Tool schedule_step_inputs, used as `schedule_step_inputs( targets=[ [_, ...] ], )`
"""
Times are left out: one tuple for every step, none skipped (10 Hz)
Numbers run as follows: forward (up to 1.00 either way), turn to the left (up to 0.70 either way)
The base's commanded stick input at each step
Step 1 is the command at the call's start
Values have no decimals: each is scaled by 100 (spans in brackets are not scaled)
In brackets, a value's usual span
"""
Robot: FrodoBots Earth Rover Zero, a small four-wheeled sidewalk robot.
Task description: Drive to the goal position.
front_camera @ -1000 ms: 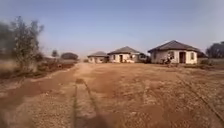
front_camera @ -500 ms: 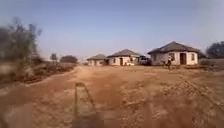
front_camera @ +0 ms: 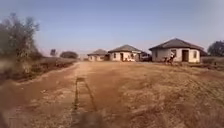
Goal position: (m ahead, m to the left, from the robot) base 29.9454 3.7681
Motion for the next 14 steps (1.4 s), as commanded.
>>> schedule_step_inputs(
  targets=[
    [70,8],
    [70,0],
    [70,0],
    [70,0],
    [70,0],
    [70,0],
    [70,0],
    [70,0],
    [70,0],
    [70,0],
    [70,0],
    [70,0],
    [70,0],
    [70,0]
  ],
)
